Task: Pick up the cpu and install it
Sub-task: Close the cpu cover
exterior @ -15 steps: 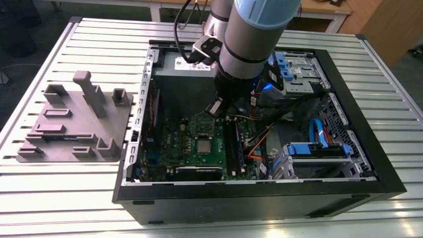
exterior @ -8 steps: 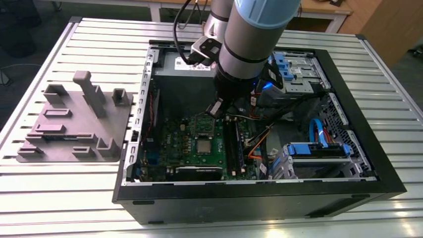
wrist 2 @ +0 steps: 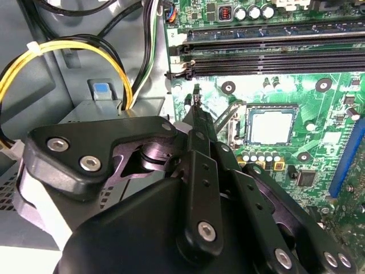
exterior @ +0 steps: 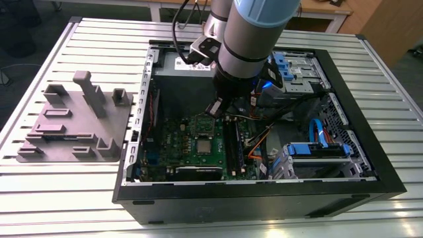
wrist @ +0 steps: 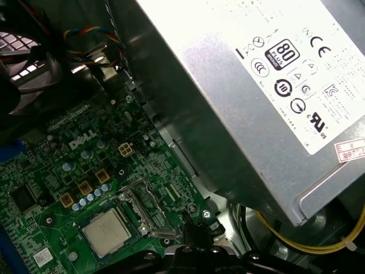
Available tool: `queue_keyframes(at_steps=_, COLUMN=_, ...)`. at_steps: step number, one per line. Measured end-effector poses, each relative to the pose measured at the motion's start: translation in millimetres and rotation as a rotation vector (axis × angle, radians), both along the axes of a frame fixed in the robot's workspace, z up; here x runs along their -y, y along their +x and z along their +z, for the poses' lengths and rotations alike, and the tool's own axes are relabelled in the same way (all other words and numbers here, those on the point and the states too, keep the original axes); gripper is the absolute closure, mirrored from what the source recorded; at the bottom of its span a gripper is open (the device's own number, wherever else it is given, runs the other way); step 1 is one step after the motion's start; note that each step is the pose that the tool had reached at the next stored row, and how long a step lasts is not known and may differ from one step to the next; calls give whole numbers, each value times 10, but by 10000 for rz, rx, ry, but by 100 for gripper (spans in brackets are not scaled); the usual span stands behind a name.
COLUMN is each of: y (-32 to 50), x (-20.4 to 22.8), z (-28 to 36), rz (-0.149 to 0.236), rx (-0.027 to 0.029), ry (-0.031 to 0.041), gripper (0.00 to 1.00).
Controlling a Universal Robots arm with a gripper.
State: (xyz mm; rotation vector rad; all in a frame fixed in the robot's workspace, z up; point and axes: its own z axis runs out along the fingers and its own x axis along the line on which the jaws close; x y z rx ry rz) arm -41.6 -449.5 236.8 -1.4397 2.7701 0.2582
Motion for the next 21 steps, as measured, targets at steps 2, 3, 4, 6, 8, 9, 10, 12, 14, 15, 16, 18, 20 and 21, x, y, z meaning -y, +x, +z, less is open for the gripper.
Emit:
queue_keyframes(at_steps=2, y=-1, x=0, z=16, rz=2, rx=0, ry=0, gripper=90)
queue_keyframes(at_steps=3, y=-2, x=0, z=21, rz=2, rx=0, ry=-1, gripper=90)
queue_keyframes(at_steps=4, y=-3, x=0, z=24, rz=4, rx=0, ry=2, gripper=90)
queue_keyframes(at_steps=6, y=-11, x=0, z=26, rz=10, rx=1, ry=4, gripper=90)
queue_keyframes(at_steps=8, y=-18, x=0, z=29, rz=22, rx=0, ry=0, gripper=90)
queue_keyframes(at_steps=9, y=-21, x=0, z=30, rz=25, rx=0, ry=1, gripper=90)
queue_keyframes(at_steps=10, y=-24, x=0, z=33, rz=28, rx=0, ry=1, gripper=90)
queue_keyframes(at_steps=12, y=-27, x=0, z=37, rz=34, rx=0, ry=2, gripper=90)
queue_keyframes(at_steps=14, y=-30, x=0, z=39, rz=41, rx=1, ry=5, gripper=90)
queue_keyframes(at_steps=15, y=-31, x=0, z=42, rz=46, rx=0, ry=4, gripper=90)
queue_keyframes(at_steps=16, y=-31, x=0, z=43, rz=50, rx=0, ry=5, gripper=90)
queue_keyframes(at_steps=18, y=-31, x=0, z=46, rz=54, rx=0, ry=7, gripper=90)
queue_keyframes(at_steps=20, y=-32, x=1, z=55, rz=53, rx=-2, ry=2, gripper=90)
queue_keyframes(at_steps=21, y=-32, x=0, z=61, rz=54, rx=-1, ry=4, gripper=90)
